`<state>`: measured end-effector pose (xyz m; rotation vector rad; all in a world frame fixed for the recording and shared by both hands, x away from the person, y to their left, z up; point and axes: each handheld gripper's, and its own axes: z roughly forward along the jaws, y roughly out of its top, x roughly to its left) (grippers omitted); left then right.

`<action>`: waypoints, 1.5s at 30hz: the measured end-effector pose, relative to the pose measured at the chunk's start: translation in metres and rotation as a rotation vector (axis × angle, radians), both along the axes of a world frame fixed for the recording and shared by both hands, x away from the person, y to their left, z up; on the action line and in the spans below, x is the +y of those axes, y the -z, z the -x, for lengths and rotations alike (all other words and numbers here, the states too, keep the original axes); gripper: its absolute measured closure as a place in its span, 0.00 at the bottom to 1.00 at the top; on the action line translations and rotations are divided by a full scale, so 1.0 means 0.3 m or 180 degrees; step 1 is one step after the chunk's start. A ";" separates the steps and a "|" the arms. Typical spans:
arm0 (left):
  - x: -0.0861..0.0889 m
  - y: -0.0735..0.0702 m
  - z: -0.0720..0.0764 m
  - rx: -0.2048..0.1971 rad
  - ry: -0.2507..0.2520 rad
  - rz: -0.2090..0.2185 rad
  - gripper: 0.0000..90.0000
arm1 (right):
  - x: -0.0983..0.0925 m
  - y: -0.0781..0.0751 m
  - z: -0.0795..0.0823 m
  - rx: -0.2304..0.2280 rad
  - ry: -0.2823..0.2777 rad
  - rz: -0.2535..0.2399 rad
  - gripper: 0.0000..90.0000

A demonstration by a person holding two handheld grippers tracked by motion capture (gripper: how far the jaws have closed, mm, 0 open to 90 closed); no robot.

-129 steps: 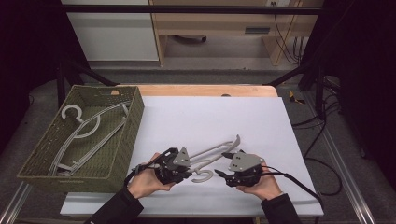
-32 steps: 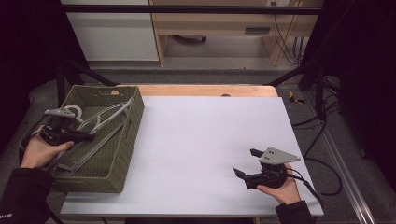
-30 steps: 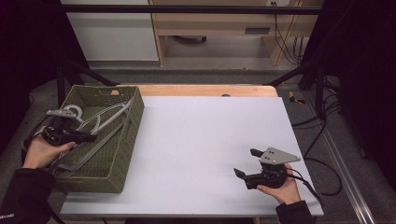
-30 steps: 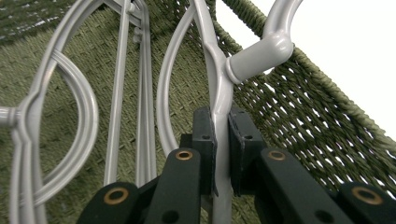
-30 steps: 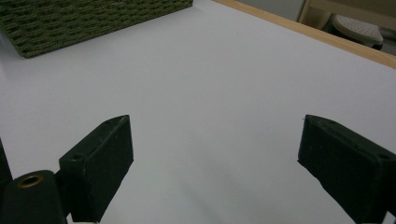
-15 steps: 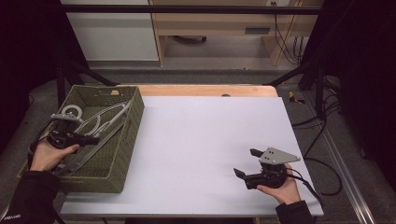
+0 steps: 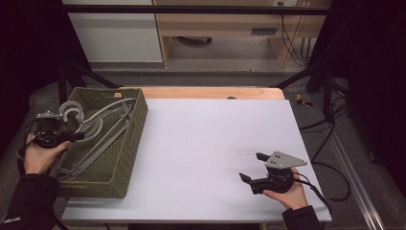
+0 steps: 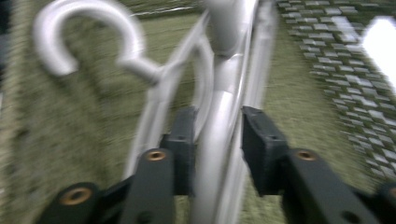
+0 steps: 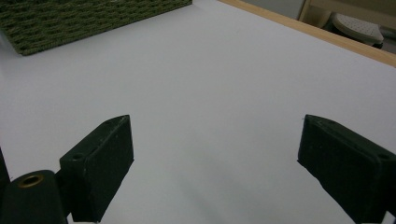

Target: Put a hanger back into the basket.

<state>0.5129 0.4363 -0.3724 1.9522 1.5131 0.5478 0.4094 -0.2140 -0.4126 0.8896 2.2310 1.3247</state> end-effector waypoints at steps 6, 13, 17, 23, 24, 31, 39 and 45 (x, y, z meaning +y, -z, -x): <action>0.024 -0.006 0.036 -0.0116 -0.0135 -0.0140 0.58 | -0.001 0.000 0.000 -0.0009 0.0003 0.0002 0.12; 0.002 -0.073 0.103 -0.0429 0.0036 -0.0008 0.48 | -0.005 -0.005 0.002 -0.0037 0.0023 -0.0027 0.12; -0.055 -0.095 0.144 -0.0655 0.0214 0.0125 0.44 | -0.009 -0.009 0.003 -0.0067 0.0049 -0.0069 0.12; -0.166 -0.101 0.203 -0.0944 0.0585 0.0328 0.35 | -0.011 -0.012 0.003 -0.0124 0.0102 -0.0135 0.10; -0.193 -0.098 0.217 -0.0986 0.0671 0.0360 0.32 | -0.012 -0.013 0.003 -0.0130 0.0109 -0.0138 0.10; -0.328 -0.067 0.279 -0.1119 0.1054 0.0572 0.22 | -0.026 -0.021 0.003 -0.0196 0.0223 -0.0252 0.09; -0.461 -0.022 0.341 -0.1265 0.1346 0.0642 0.10 | -0.048 -0.024 0.005 -0.0231 0.0373 -0.0356 0.08; -0.509 0.004 0.354 -0.1222 0.1414 0.0647 0.09 | -0.057 -0.020 0.005 -0.0235 0.0453 -0.0369 0.07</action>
